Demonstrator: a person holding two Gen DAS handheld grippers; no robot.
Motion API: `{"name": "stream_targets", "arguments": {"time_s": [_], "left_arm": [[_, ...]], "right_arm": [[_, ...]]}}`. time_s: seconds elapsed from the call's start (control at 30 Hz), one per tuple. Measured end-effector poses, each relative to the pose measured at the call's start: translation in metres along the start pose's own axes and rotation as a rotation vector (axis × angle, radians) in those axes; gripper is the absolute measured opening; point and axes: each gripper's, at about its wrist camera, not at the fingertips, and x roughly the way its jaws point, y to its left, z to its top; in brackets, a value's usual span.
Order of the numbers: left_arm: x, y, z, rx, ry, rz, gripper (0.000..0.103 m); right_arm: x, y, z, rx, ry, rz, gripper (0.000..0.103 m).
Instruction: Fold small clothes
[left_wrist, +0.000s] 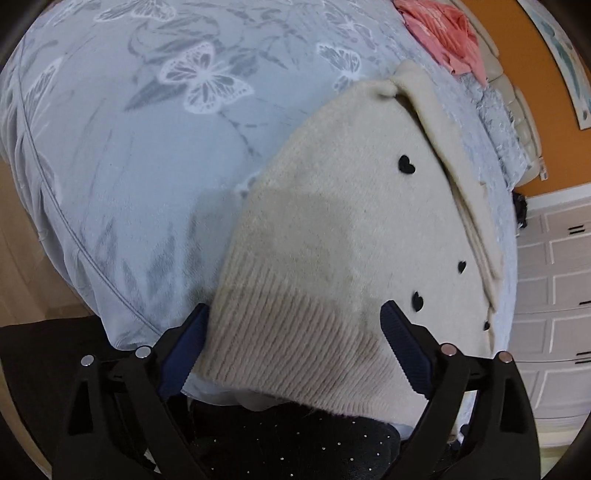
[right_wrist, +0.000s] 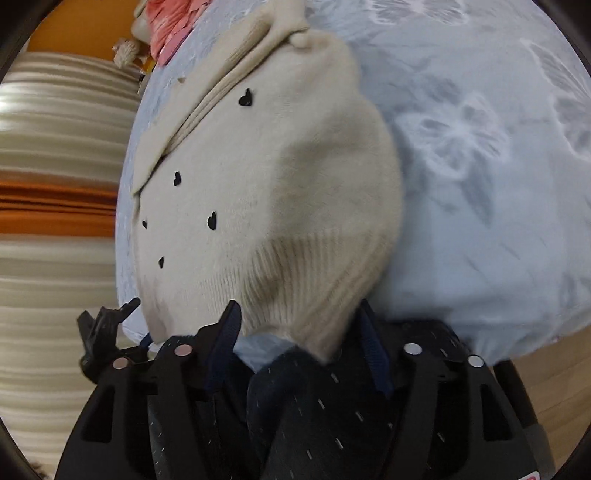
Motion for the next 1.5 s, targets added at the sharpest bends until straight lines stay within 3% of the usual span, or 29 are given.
{"name": "stream_targets", "arguments": {"time_s": [0.07,0.1,0.13,0.17,0.2,0.23,0.27,0.37,0.53,0.67,0.7,0.8,0.87,0.93,0.97,1.0,1.07,1.1,1.13,1.17,1.27,1.37,1.5], "left_arm": [[0.002,0.0,0.002,-0.036,0.025,0.005,0.09],[0.003,-0.001,0.002,-0.045,0.036,-0.001,0.089],[0.003,-0.001,0.003,-0.057,0.049,-0.012,0.082],[0.002,-0.002,0.002,-0.059,0.05,-0.011,0.064],[-0.001,-0.002,0.003,-0.055,0.046,-0.013,0.052],[-0.003,-0.003,-0.001,-0.058,0.046,-0.032,0.027],[-0.007,-0.001,-0.002,-0.07,0.051,-0.058,0.014],[-0.027,0.003,-0.007,-0.093,0.031,-0.144,0.01],[-0.077,0.001,-0.019,-0.033,0.0,-0.26,0.009],[-0.112,-0.002,-0.039,0.011,-0.009,-0.325,0.005],[-0.118,-0.003,-0.045,0.016,-0.01,-0.336,0.005],[-0.137,0.003,-0.065,0.047,-0.008,-0.359,0.0],[-0.142,0.007,-0.076,0.078,-0.005,-0.357,0.0],[-0.139,0.012,-0.081,0.085,-0.029,-0.298,0.0],[-0.137,0.017,-0.081,0.063,-0.046,-0.274,0.007],[-0.13,0.023,-0.078,0.018,-0.041,-0.272,0.016],[-0.116,0.026,-0.071,-0.051,-0.023,-0.258,0.069],[-0.112,0.028,-0.068,-0.065,-0.037,-0.238,0.074],[-0.107,0.028,-0.064,-0.064,-0.059,-0.21,0.076],[-0.099,0.027,-0.058,-0.049,-0.068,-0.181,0.082],[-0.073,0.028,-0.043,-0.062,-0.051,-0.121,0.086],[-0.044,0.032,-0.032,-0.098,0.009,-0.129,0.088],[-0.008,0.034,-0.026,-0.14,0.078,-0.085,0.088]], "right_arm": [[0.007,0.001,0.006,0.015,-0.001,0.009,0.062],[0.007,-0.001,0.006,0.019,-0.012,0.012,0.05],[0.007,0.001,0.005,0.016,-0.033,0.024,0.02],[0.004,0.001,0.005,0.016,-0.049,0.048,0.011],[-0.001,0.0,-0.001,0.023,-0.066,0.06,0.011],[-0.009,0.0,-0.004,0.026,-0.099,0.075,0.011],[-0.018,0.001,-0.01,0.02,-0.131,0.096,0.011],[-0.053,-0.002,-0.024,0.006,-0.215,0.151,0.01],[-0.108,-0.018,-0.052,0.017,-0.309,0.237,0.009],[-0.132,-0.023,-0.074,0.01,-0.344,0.256,0.007],[-0.139,-0.024,-0.083,0.002,-0.351,0.258,0.0],[-0.155,-0.03,-0.101,-0.008,-0.378,0.283,0.001],[-0.164,-0.04,-0.116,-0.022,-0.378,0.241,0.001],[-0.165,-0.049,-0.124,-0.031,-0.37,0.165,0.001],[-0.163,-0.053,-0.123,-0.02,-0.364,0.143,0.007],[-0.163,-0.054,-0.122,-0.007,-0.364,0.111,0.01],[-0.159,-0.052,-0.115,-0.006,-0.359,0.058,0.014],[-0.155,-0.049,-0.108,-0.014,-0.351,0.058,0.03],[-0.151,-0.047,-0.103,-0.013,-0.344,0.058,0.046],[-0.145,-0.043,-0.094,-0.009,-0.343,0.049,0.069],[-0.122,-0.034,-0.071,-0.032,-0.299,0.05,0.07],[-0.087,-0.026,-0.044,-0.021,-0.214,0.031,0.071],[-0.039,-0.027,-0.02,0.044,-0.082,0.007,0.071]]}}
